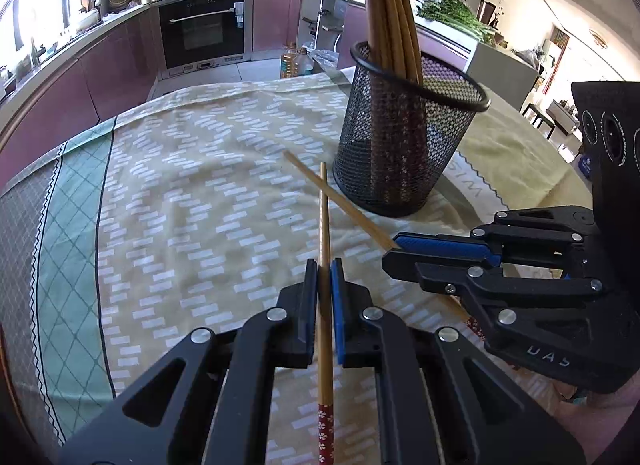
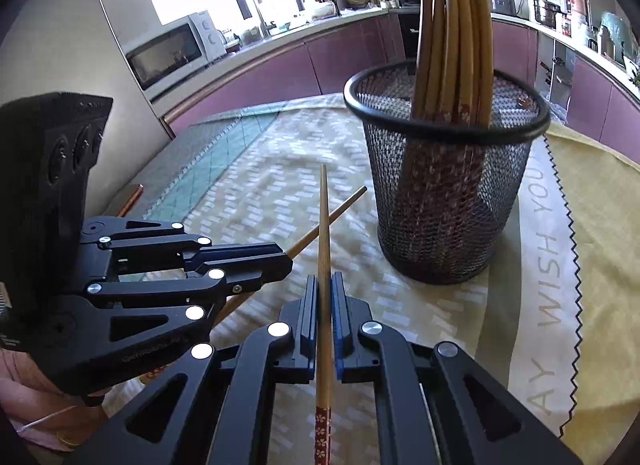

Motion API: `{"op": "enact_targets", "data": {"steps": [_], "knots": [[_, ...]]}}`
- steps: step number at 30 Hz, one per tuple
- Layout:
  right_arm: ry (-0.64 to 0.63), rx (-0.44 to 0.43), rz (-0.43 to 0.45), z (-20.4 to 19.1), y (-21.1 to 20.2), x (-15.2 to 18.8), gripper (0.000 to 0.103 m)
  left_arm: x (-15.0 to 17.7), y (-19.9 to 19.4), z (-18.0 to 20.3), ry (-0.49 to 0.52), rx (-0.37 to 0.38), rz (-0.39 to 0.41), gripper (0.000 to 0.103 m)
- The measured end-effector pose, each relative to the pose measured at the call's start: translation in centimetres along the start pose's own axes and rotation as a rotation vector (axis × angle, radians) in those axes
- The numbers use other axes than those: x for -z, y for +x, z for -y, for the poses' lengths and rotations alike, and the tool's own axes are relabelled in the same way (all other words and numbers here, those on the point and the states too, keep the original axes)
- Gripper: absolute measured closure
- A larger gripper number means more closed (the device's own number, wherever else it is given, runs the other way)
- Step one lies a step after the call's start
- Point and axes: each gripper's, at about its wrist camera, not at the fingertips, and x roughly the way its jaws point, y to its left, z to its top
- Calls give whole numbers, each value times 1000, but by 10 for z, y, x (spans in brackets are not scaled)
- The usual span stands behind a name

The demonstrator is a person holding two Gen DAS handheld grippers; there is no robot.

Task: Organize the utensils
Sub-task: 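Lift both held chopsticks upright toward the black mesh cup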

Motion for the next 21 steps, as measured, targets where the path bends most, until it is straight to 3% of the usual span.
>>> {"op": "enact_targets", "data": {"steps": [5, 21], "knots": [[-13, -37, 49, -2, -19, -3, 97, -5, -16, 0, -4, 23, 39, 95], [-11, -41, 151, -3, -55, -11, 97, -12, -47, 5, -13, 57, 112, 96]]}}
